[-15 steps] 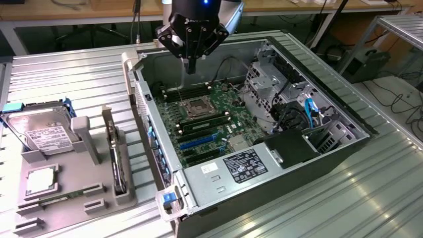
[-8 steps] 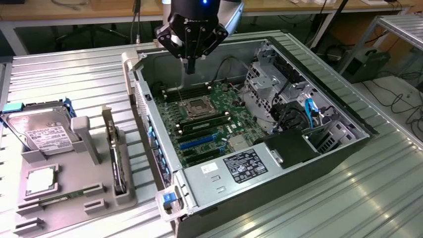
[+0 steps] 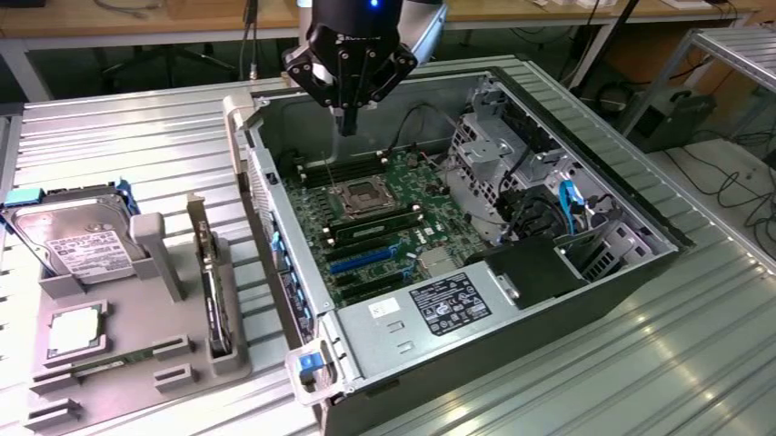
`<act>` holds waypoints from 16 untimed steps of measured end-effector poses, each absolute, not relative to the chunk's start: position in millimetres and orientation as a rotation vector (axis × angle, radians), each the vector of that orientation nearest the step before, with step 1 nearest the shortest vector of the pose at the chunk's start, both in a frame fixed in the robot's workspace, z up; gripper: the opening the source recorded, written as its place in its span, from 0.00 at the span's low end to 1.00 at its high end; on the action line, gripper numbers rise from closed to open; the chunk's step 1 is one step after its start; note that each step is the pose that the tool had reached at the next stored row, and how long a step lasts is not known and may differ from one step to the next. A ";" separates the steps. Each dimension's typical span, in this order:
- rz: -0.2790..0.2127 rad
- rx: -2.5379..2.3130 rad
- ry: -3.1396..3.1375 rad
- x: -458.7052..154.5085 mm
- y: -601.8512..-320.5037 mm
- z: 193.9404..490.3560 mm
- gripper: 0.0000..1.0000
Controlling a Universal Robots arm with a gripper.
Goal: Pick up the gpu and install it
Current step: 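Reach for the gpu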
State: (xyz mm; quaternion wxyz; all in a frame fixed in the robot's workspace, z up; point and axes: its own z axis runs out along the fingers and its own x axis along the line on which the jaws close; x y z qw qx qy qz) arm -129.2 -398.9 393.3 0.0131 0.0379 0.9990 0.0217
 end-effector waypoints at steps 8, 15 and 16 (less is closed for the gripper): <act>0.068 0.118 3.113 -130.8 -398.9 393.3 0.11; 0.068 0.118 3.112 -136.3 -398.9 393.3 0.11; 0.068 0.118 3.112 -137.0 -398.9 393.3 0.11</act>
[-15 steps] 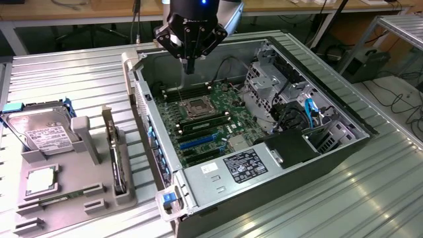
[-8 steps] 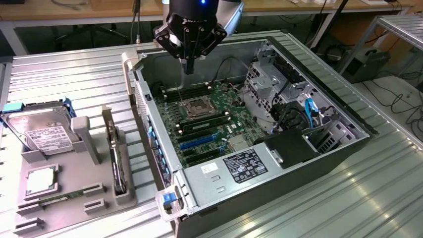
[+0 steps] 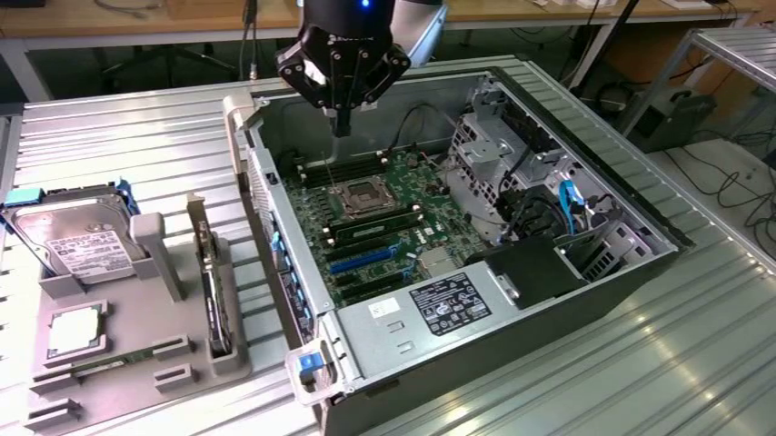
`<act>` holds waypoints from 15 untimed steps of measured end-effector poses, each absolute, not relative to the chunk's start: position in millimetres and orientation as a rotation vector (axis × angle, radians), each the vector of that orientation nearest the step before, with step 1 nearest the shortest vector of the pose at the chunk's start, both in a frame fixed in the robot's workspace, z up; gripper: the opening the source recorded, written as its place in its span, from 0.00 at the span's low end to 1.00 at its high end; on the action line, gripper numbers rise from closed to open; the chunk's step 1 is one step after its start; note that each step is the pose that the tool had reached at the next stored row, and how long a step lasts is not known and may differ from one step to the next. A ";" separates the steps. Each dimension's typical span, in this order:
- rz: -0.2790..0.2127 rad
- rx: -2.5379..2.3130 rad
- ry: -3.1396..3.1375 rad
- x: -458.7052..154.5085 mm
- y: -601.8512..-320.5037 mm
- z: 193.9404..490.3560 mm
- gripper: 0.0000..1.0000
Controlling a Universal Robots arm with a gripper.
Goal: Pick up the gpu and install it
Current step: 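Reach for the gpu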
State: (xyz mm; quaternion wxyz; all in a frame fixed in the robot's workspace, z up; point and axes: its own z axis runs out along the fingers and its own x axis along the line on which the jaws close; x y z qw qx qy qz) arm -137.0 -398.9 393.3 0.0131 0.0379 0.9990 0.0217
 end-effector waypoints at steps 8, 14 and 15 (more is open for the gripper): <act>0.068 0.118 3.112 -143.9 -398.9 393.3 0.11; 0.068 0.118 3.112 -148.7 -398.9 393.3 0.11; 0.068 0.118 3.112 -149.5 -398.9 393.3 0.11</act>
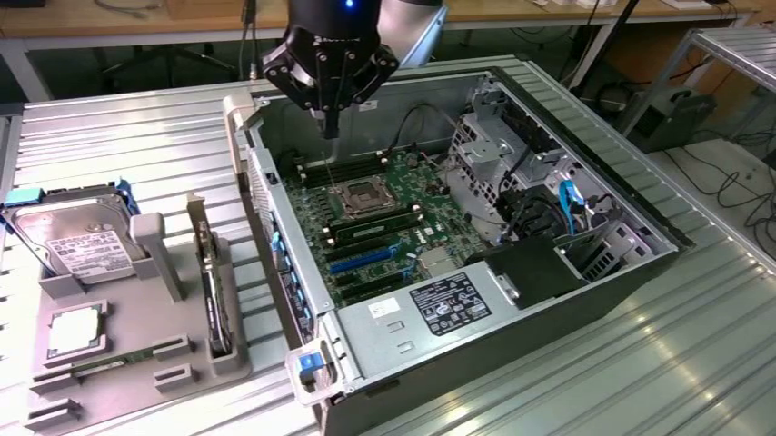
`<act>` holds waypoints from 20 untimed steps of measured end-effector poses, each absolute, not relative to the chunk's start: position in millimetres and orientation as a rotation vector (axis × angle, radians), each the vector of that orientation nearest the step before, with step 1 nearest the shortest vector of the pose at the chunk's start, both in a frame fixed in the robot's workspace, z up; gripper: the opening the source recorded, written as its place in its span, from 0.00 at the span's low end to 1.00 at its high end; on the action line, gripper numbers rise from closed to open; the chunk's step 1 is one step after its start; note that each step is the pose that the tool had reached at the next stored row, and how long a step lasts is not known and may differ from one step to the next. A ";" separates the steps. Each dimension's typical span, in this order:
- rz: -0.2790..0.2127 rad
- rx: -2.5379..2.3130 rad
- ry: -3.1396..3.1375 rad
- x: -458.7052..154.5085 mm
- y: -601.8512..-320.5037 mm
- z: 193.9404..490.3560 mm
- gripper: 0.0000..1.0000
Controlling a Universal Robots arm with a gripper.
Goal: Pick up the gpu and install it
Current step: 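Reach for the gpu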
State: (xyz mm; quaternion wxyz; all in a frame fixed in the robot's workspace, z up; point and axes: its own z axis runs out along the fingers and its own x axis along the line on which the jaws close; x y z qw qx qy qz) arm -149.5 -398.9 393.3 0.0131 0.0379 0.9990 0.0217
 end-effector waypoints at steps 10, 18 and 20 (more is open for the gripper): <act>0.067 0.118 3.112 -154.1 -398.9 393.3 0.11; 0.067 0.118 3.112 -157.8 -398.9 393.3 0.11; 0.067 0.118 3.112 -158.7 -398.9 393.3 0.11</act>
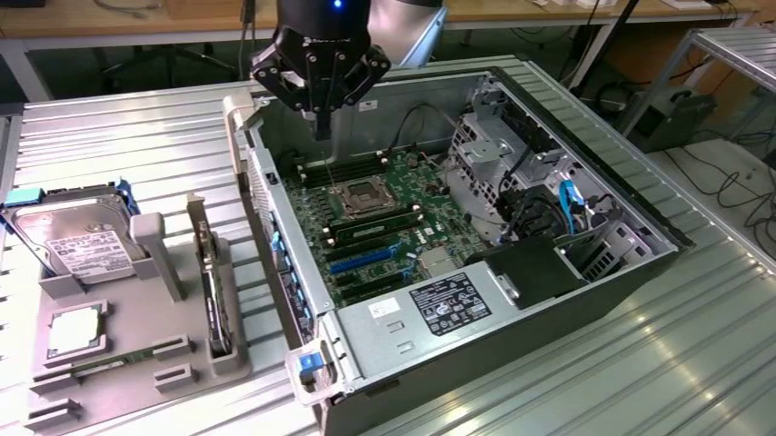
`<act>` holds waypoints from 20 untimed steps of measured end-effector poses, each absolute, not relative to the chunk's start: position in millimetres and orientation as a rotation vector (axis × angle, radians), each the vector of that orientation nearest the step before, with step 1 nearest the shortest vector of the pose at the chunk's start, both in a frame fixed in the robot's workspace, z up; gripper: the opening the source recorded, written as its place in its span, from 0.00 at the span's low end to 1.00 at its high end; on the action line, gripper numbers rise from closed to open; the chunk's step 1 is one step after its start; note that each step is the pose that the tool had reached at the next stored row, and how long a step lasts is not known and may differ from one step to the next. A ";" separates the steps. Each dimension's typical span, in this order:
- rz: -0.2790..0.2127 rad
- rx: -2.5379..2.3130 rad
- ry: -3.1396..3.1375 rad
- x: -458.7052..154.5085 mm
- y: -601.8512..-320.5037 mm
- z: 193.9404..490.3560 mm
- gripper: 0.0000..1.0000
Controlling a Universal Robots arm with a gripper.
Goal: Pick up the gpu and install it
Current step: 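Reach for the gpu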
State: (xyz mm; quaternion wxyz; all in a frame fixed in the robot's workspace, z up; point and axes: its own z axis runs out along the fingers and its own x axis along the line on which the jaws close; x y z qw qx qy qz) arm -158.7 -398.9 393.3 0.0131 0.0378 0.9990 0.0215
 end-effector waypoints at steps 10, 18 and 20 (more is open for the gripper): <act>0.067 0.118 3.113 -165.1 -398.9 393.3 0.11; 0.067 0.118 3.112 -199.6 -398.9 393.3 0.11; 0.067 0.118 3.113 -200.9 -398.9 393.3 0.11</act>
